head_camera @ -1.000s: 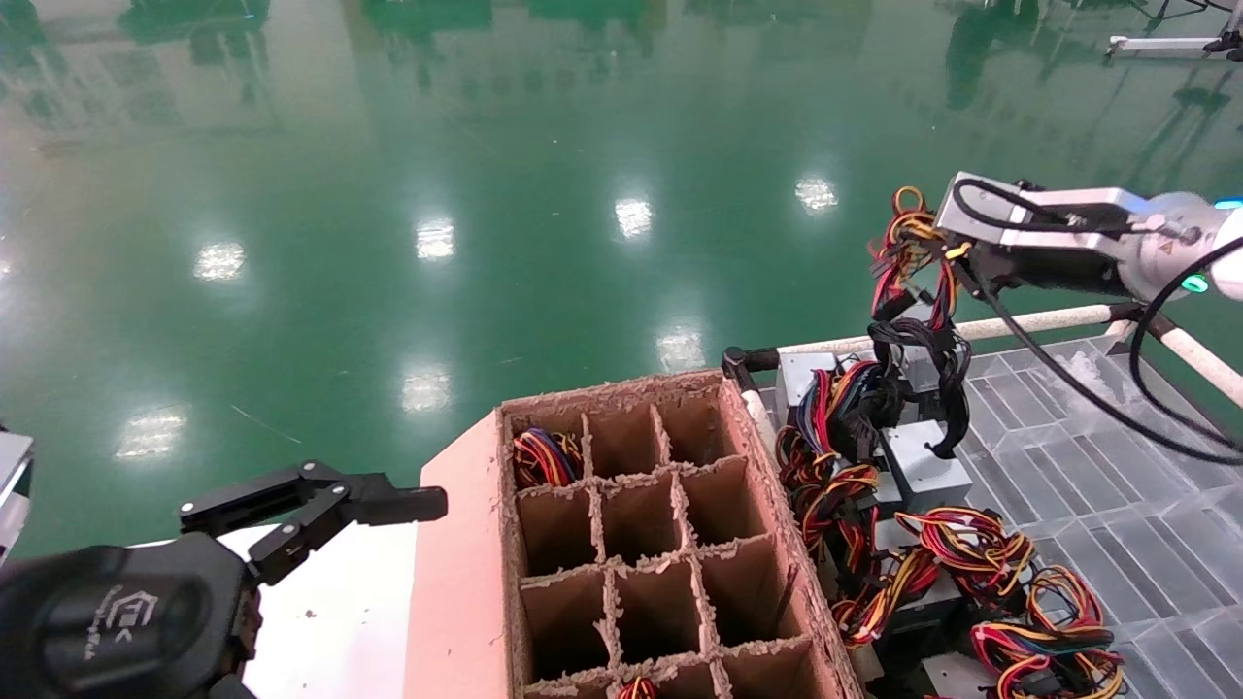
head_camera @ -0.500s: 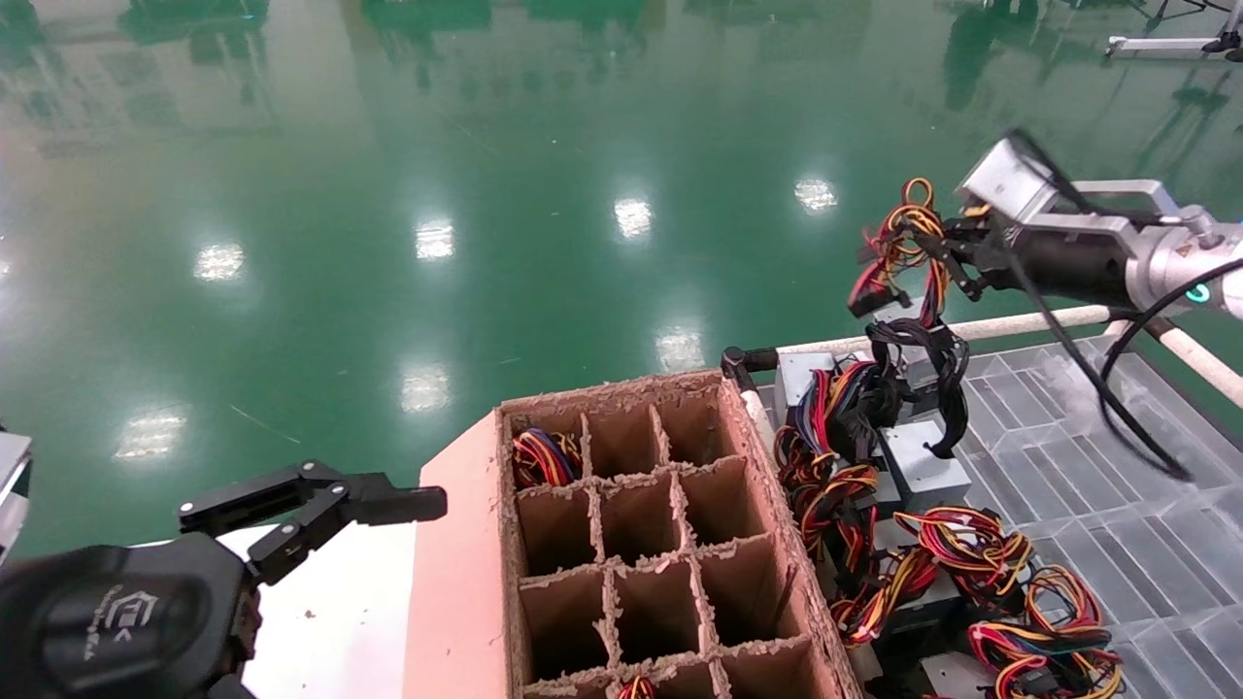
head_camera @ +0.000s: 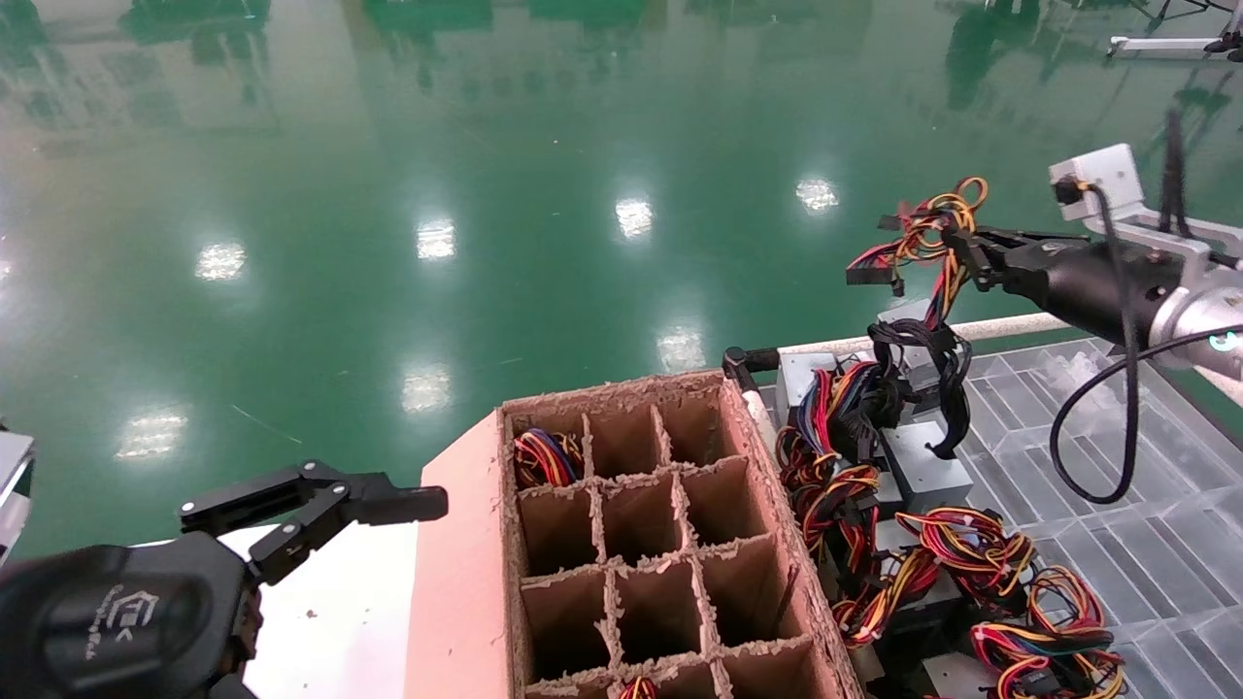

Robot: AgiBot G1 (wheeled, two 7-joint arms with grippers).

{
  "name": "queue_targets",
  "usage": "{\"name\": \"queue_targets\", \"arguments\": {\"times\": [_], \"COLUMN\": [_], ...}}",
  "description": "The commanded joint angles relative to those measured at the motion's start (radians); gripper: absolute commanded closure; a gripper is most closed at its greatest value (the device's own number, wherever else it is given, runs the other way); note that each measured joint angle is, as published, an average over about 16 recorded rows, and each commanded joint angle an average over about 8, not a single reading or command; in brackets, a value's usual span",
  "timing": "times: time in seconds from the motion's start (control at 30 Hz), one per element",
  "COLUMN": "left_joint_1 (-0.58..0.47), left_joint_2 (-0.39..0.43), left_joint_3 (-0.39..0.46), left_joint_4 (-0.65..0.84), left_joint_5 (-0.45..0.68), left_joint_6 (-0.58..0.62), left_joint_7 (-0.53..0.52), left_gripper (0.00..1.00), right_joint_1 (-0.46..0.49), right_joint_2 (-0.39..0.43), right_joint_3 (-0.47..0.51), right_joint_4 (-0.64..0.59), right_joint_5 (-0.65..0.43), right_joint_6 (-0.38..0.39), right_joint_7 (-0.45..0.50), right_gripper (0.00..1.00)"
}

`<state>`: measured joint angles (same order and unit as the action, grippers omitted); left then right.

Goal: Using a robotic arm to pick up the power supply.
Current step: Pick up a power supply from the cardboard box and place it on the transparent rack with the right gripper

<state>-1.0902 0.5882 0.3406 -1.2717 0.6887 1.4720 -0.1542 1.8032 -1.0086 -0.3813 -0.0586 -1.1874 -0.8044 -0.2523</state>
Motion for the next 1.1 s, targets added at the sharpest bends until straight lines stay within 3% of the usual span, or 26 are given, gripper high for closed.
{"name": "queue_targets", "arguments": {"times": [0.03, 0.43, 1.1], "left_joint_1": [0.000, 0.000, 0.000], "left_joint_2": [0.000, 0.000, 0.000], "left_joint_3": [0.000, 0.000, 0.001], "left_joint_4": [0.000, 0.000, 0.000], "left_joint_5": [0.000, 0.000, 0.000], "left_joint_6": [0.000, 0.000, 0.000], "left_joint_7": [0.000, 0.000, 0.000], "left_gripper": [0.00, 0.00, 0.00], "right_joint_1": [-0.024, -0.133, -0.230], "right_joint_2": [0.004, -0.007, -0.064], "right_joint_3": [0.017, 0.153, 0.255], "right_joint_4": [0.003, 0.034, 0.058], "right_joint_5": [0.024, 0.220, 0.368], "right_joint_6": [0.005, 0.021, 0.092], "right_joint_7": [0.015, 0.080, 0.010], "right_gripper": [1.00, 1.00, 1.00]}}
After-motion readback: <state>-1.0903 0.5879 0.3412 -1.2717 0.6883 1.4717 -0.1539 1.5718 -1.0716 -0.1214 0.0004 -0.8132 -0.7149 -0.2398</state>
